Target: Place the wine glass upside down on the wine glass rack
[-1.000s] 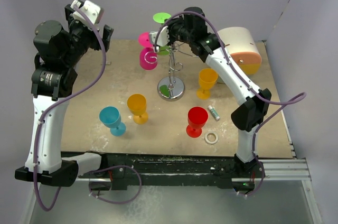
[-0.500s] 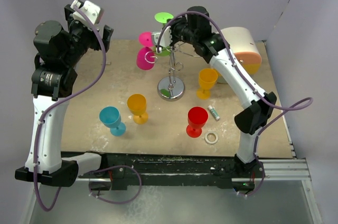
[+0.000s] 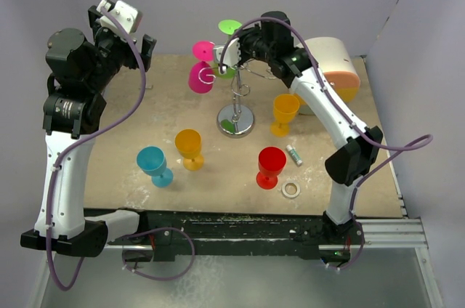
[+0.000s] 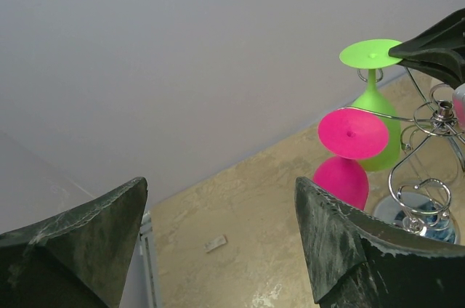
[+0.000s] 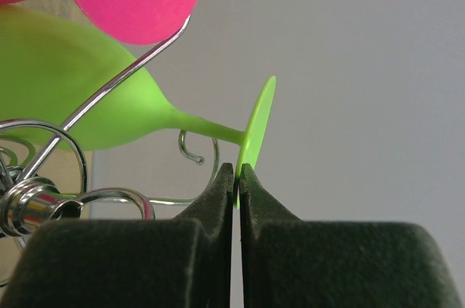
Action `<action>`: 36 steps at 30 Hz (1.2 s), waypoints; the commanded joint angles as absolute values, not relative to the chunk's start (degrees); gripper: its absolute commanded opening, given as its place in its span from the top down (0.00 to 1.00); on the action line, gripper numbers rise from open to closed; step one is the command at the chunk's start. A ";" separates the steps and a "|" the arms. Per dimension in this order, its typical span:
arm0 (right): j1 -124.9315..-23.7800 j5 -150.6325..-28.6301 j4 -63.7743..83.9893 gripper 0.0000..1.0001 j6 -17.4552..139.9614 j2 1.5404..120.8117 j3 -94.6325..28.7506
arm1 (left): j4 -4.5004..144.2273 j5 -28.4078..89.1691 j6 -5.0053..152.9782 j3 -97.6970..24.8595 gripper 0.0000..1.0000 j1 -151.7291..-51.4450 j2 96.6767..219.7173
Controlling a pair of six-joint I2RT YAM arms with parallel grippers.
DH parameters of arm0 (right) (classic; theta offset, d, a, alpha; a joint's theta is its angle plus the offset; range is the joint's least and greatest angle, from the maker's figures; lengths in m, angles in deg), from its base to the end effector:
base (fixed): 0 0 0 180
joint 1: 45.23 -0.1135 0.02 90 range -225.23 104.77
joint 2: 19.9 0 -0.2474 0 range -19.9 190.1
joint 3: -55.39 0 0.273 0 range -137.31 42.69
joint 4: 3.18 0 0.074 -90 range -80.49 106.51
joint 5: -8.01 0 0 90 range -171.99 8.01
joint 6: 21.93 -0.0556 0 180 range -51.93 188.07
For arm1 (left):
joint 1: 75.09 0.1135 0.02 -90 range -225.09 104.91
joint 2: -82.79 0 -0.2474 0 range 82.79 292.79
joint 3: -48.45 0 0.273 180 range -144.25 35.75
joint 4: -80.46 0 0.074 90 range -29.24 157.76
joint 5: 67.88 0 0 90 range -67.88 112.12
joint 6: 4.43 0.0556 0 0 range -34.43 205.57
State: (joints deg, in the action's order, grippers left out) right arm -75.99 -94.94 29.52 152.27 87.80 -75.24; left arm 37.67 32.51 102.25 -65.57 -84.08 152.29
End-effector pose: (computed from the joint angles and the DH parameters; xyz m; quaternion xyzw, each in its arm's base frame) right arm 0.4001 0.2526 0.4338 -0.6798 0.3472 -0.2108 0.6106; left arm 0.2519 -0.0500 0.5405 0.2174 0.6617 -0.0150 0.7174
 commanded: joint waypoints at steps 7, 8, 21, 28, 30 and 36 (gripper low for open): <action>-74.83 -91.22 24.10 1.00 147.78 84.70 -74.13 | 40.58 33.85 102.27 -64.96 0.14 -83.31 151.05; -74.82 -91.22 23.75 1.00 146.84 84.64 -74.13 | 40.53 33.89 102.38 -64.96 0.14 -83.30 151.15; -74.02 -91.65 18.55 1.00 136.59 83.91 -70.18 | 40.43 34.33 102.44 -64.66 0.14 -83.24 151.12; -73.97 -89.66 13.83 1.00 131.47 83.54 -67.03 | 40.43 34.58 102.45 -64.44 0.13 -83.26 151.14; -73.97 -89.07 12.85 1.00 130.21 83.47 -66.78 | 40.43 34.64 102.44 -64.37 0.13 -83.26 151.15; -73.84 -87.67 10.70 1.00 127.64 82.90 -65.84 | 40.44 34.66 102.53 -64.44 0.13 -83.26 151.18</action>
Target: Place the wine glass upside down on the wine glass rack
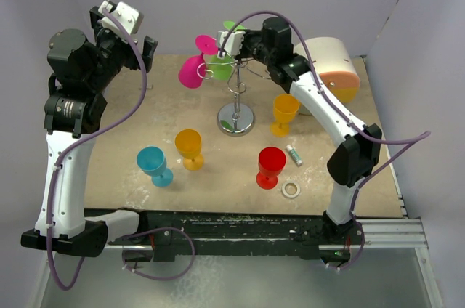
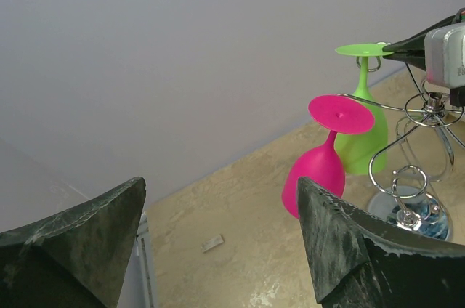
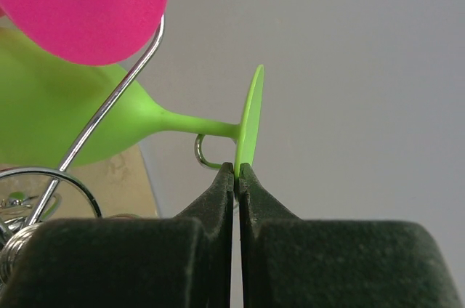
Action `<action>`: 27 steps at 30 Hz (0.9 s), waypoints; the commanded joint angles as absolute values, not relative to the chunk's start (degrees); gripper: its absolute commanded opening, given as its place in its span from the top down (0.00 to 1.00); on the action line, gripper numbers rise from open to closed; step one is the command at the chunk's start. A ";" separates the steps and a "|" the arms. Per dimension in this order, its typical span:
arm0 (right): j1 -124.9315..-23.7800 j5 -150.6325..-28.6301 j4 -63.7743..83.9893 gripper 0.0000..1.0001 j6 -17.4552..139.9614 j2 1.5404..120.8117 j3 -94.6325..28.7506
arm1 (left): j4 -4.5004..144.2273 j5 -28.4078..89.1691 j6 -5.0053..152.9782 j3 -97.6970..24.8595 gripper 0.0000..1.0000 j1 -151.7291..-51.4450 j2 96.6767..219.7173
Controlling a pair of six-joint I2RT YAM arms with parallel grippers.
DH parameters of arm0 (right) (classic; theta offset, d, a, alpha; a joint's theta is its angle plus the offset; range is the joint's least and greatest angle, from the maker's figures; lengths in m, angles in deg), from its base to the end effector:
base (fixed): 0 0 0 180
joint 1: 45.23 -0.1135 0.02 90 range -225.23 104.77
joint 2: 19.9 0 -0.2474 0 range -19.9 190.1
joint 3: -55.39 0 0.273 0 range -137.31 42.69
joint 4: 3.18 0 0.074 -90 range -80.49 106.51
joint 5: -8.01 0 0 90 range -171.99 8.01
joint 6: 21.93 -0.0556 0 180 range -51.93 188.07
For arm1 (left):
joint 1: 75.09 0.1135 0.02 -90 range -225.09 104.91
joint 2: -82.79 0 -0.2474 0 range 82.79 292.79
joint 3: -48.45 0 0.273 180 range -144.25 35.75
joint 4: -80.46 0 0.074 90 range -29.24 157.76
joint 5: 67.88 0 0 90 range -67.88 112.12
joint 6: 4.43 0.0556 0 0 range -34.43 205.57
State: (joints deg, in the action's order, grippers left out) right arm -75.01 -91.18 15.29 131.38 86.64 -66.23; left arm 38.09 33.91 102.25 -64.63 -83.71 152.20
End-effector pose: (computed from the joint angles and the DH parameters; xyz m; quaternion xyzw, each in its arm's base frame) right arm 0.4145 0.2474 0.4141 -0.5644 0.4590 -0.1414 0.6714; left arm 0.2542 -0.0500 0.5365 0.2239 0.6624 -0.0216 0.7146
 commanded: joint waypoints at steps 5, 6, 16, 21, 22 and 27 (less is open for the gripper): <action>-73.73 -88.17 10.30 1.00 125.93 82.46 -66.04 | 40.43 34.85 102.59 -64.30 0.13 -83.26 151.23; -73.59 -88.72 10.49 1.00 125.91 82.34 -66.08 | 40.43 34.86 102.56 -64.34 0.13 -83.26 151.20; -71.07 -98.07 14.96 1.00 125.55 82.90 -68.26 | 40.47 35.04 102.62 -63.96 0.12 -83.26 151.00; -71.03 -99.86 17.50 1.00 127.22 83.19 -69.69 | 40.52 35.13 102.62 -63.92 0.12 -83.17 151.19; -70.94 -100.00 17.84 1.00 127.79 83.15 -69.78 | 40.52 35.15 102.62 -63.92 0.12 -83.17 151.25; -70.63 -100.21 18.67 1.00 129.14 83.11 -69.75 | 40.56 35.30 102.66 -63.90 0.12 -83.17 151.44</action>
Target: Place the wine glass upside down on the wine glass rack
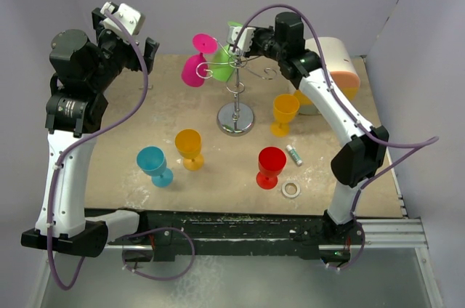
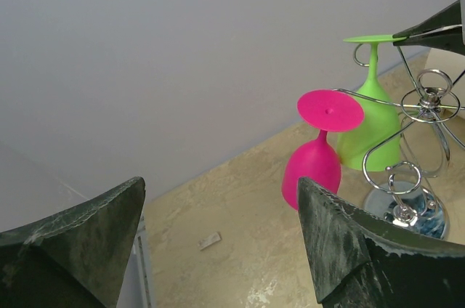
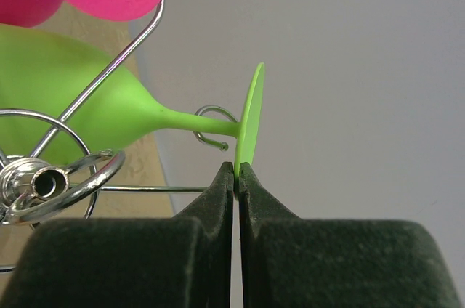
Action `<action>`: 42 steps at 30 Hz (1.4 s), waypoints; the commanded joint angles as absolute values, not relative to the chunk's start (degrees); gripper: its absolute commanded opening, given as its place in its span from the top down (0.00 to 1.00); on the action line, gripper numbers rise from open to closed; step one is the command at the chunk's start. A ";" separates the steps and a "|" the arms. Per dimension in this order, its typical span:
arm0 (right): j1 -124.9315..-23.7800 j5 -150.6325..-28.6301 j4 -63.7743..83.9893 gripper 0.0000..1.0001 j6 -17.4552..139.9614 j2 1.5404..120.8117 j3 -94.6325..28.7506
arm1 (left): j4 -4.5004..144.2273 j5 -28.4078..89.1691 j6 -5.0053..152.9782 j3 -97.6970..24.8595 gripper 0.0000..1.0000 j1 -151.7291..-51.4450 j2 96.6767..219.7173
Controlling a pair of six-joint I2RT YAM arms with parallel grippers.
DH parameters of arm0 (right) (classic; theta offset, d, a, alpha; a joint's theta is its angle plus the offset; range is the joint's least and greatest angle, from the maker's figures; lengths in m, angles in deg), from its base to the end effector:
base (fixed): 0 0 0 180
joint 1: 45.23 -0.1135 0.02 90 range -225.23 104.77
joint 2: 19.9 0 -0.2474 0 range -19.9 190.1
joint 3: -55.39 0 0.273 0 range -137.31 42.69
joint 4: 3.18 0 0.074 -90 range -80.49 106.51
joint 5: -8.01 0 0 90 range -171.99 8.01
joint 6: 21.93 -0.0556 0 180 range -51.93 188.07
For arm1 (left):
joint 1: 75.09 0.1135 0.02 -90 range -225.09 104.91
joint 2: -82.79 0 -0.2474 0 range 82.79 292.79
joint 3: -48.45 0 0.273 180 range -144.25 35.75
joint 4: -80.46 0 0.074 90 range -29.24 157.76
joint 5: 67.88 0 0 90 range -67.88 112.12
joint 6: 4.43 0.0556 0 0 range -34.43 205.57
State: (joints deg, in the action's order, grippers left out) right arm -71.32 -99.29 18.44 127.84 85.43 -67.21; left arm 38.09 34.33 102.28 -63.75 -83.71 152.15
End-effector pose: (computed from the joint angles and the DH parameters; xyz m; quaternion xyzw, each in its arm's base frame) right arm 0.4174 0.2228 0.4235 -0.5687 0.4613 -0.0891 0.6752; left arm 0.2566 -0.0508 0.5317 0.2272 0.6666 -0.0249 0.7095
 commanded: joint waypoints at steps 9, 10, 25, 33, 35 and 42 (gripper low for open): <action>-70.58 -98.64 17.61 1.00 128.90 81.89 -68.15 | 40.60 35.64 102.47 -63.85 0.12 -83.17 151.68; -70.56 -98.61 17.60 1.00 128.89 81.81 -68.05 | 40.60 35.71 102.44 -63.91 0.12 -83.17 151.67; -70.58 -91.75 14.44 1.00 131.34 80.26 -64.76 | 40.70 36.09 102.27 -63.81 0.12 -83.17 151.79; -70.63 -87.39 11.13 1.00 131.12 79.85 -62.23 | 40.69 36.48 102.30 -63.62 0.12 -83.17 152.06; -70.63 -86.93 11.01 1.00 131.17 79.88 -61.96 | 40.69 36.49 102.27 -63.56 0.12 -83.17 152.13; -70.63 -88.07 11.94 1.00 131.12 79.41 -61.63 | 40.92 36.76 102.29 -63.05 0.12 -83.17 152.45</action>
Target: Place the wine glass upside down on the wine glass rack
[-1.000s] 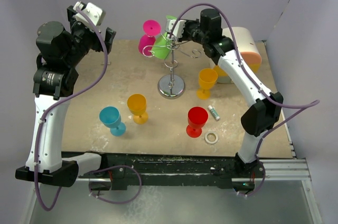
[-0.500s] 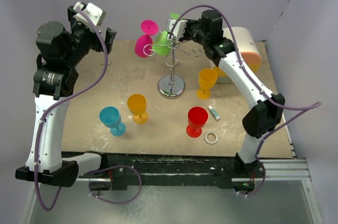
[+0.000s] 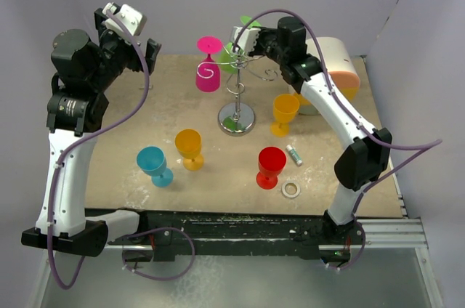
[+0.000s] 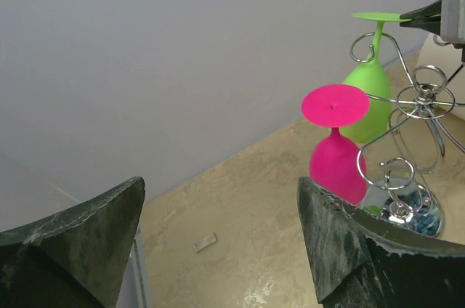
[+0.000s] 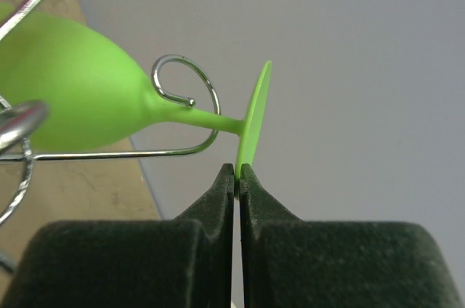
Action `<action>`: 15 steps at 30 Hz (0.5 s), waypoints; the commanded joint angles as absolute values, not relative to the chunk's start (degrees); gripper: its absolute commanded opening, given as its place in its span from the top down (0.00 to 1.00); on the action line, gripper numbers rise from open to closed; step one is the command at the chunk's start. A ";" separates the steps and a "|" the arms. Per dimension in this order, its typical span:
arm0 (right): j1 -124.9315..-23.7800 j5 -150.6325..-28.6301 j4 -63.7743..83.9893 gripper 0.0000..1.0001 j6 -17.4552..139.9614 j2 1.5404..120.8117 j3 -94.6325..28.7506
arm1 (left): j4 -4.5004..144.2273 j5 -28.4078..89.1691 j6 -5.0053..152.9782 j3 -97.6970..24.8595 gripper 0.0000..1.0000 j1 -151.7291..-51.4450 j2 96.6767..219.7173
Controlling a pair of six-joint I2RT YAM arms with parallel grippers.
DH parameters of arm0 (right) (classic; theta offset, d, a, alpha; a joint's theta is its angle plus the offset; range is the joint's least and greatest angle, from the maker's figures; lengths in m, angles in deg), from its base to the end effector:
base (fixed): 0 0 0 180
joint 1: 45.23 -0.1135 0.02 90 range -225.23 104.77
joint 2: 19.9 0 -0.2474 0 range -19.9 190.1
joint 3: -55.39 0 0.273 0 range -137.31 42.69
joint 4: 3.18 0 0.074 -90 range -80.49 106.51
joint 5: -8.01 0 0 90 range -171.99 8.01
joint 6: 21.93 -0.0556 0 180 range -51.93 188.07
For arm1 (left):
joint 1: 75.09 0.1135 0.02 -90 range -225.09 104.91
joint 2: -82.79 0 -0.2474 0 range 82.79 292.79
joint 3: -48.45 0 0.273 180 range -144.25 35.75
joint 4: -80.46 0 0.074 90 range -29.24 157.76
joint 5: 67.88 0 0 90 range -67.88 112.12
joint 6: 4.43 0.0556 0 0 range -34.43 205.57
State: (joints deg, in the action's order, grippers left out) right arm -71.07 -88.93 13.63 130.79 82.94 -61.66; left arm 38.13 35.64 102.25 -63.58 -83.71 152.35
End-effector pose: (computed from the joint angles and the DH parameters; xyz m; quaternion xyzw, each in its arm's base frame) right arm 0.4189 0.2103 0.4159 -0.5338 0.4875 -0.1766 0.6680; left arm 0.2581 -0.0523 0.5300 0.2349 0.6661 -0.0335 0.7072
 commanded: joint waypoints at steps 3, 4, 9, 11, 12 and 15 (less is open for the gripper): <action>-70.63 -87.36 11.77 1.00 131.13 79.50 -61.59 | 40.95 36.97 102.27 -62.91 0.12 -83.17 152.55; -70.62 -86.98 11.54 1.00 131.13 79.58 -61.54 | 41.00 37.05 102.28 -62.85 0.12 -83.17 152.50; -70.71 -85.24 9.38 1.00 132.14 80.30 -61.97 | 41.04 37.32 102.22 -62.70 0.12 -83.17 152.56; -70.72 -85.09 9.27 1.00 132.25 81.06 -62.67 | 41.04 37.45 102.18 -62.51 0.12 -83.17 152.46; -70.72 -84.99 9.24 1.00 132.23 81.32 -63.14 | 41.02 37.49 102.18 -62.43 0.12 -83.15 152.41; -70.88 -84.76 9.27 1.00 132.56 82.31 -64.35 | 40.91 37.50 102.26 -62.33 0.12 -83.17 152.25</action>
State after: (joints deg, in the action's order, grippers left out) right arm -70.94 -86.98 12.34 131.73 82.88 -61.53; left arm 38.22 36.62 102.25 -62.75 -83.71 152.74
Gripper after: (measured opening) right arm 0.008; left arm 0.879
